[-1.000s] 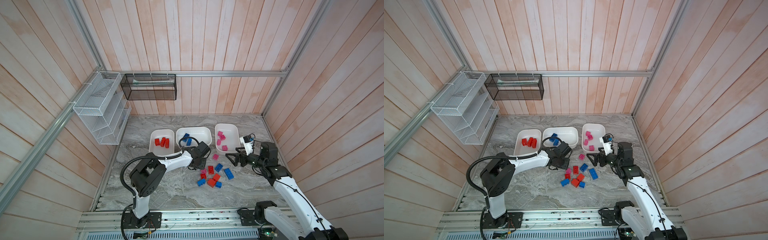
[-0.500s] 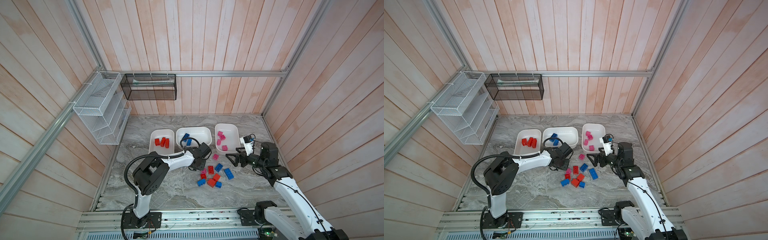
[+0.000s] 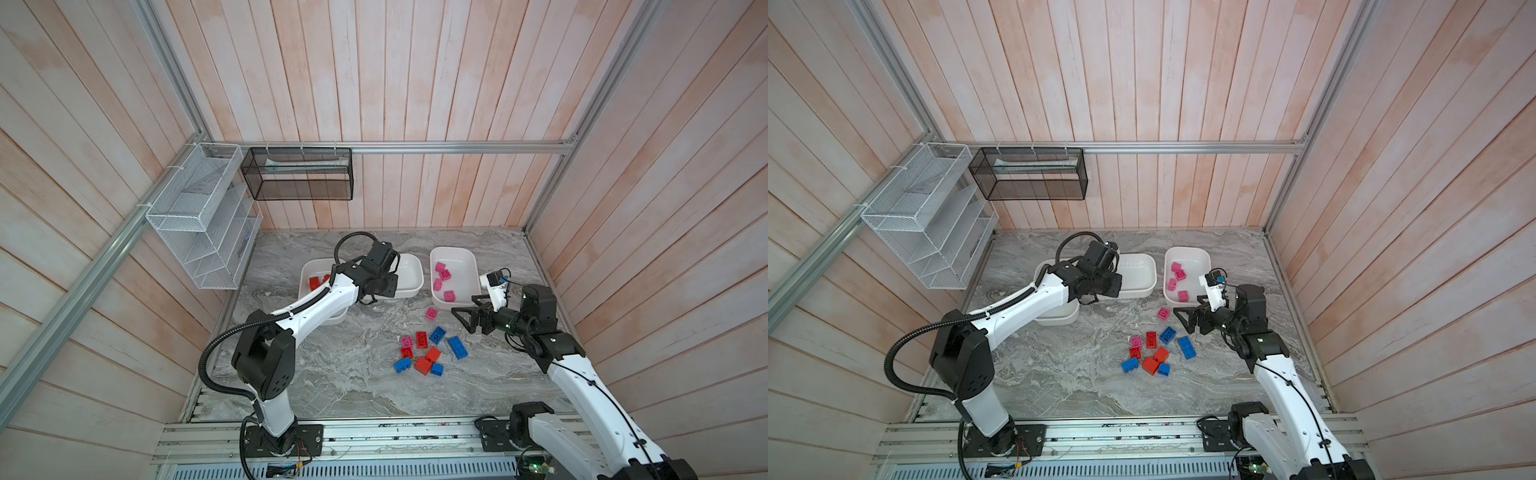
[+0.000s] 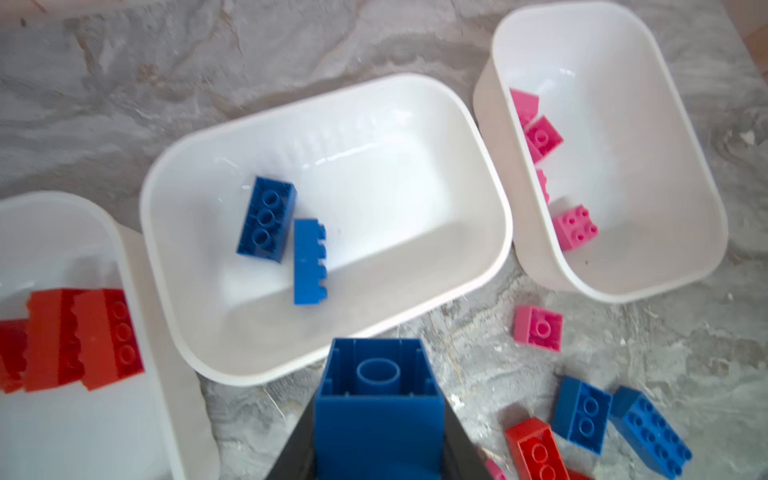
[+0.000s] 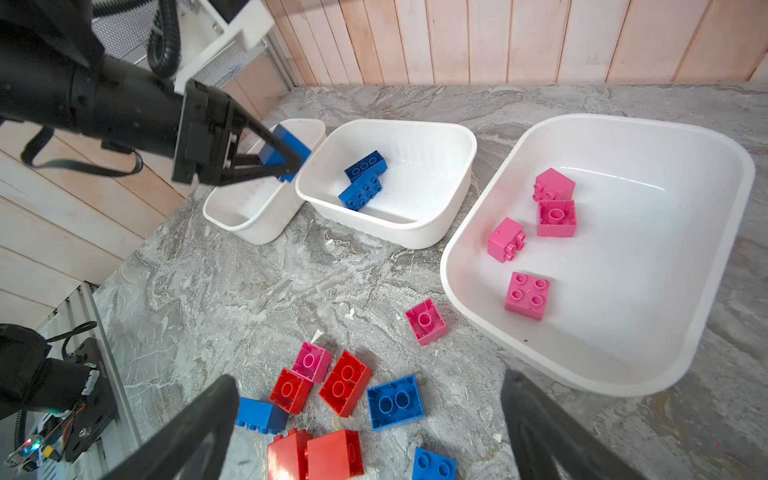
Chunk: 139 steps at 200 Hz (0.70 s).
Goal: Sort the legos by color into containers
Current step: 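Carry the blue brick into the middle bin, release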
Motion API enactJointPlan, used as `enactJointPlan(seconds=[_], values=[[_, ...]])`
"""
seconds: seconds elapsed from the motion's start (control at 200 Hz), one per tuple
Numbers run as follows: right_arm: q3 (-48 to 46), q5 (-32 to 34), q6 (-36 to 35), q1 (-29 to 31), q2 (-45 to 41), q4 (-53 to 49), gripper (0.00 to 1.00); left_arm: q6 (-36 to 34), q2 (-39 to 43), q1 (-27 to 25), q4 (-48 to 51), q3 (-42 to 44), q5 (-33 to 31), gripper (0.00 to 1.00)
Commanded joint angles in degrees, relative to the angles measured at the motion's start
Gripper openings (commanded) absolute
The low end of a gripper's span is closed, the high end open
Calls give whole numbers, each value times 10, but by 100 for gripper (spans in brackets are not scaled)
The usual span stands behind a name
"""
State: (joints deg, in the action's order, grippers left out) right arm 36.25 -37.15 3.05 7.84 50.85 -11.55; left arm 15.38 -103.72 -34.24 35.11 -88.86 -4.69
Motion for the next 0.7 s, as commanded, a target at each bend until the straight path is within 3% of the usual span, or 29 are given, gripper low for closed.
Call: enactJointPlan(seconds=[0.0,0.365,0.69], values=[[6,4,4,0,-2,4,98,-35,-52,21,-28,-45,20,27],[6,5,-3,-1,17,10,98,-29,-216,45,-57,-185,38,27],[2,4,-8,-3,23,11,98,18,-278,49,-79,-201,-8,30]])
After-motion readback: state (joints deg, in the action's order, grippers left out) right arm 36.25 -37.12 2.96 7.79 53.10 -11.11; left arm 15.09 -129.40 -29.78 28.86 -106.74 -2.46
